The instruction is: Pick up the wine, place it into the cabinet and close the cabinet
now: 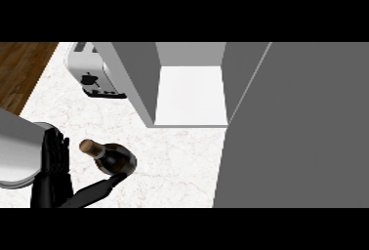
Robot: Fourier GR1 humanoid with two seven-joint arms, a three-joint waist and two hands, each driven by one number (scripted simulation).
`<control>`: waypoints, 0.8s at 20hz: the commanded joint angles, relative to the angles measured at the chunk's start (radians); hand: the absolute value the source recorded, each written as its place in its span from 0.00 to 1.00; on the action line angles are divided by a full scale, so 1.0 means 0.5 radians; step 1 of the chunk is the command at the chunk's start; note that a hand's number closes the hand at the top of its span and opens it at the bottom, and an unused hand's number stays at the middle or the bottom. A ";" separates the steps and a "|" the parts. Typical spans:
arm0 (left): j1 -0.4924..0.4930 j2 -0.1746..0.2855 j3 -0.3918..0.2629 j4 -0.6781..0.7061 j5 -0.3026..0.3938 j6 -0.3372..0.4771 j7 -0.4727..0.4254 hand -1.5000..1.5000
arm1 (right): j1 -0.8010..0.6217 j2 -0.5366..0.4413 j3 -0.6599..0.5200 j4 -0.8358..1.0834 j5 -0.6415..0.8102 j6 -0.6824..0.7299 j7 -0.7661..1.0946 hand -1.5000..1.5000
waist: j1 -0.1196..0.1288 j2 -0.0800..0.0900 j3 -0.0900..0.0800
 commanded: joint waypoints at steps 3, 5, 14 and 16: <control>-0.027 -0.057 0.134 0.324 0.146 -0.122 -0.235 0.00 | 0.135 0.126 0.188 -0.366 -0.065 -0.073 0.155 0.00 | -0.011 -0.001 -0.001; 0.090 -0.058 0.124 0.313 0.146 -0.177 -0.347 0.00 | 0.172 0.180 0.228 -0.271 -0.017 -0.050 0.056 0.00 | 0.001 -0.001 0.000; -0.048 0.092 0.369 0.676 0.312 -0.529 -0.534 0.00 | 0.064 0.066 0.028 -0.213 -0.201 0.018 0.140 0.00 | -0.001 0.001 0.001; -0.185 0.028 0.327 0.825 0.219 -0.470 -0.563 0.00 | 0.086 0.125 0.078 -0.144 -0.112 0.036 0.047 0.00 | -0.003 0.002 0.001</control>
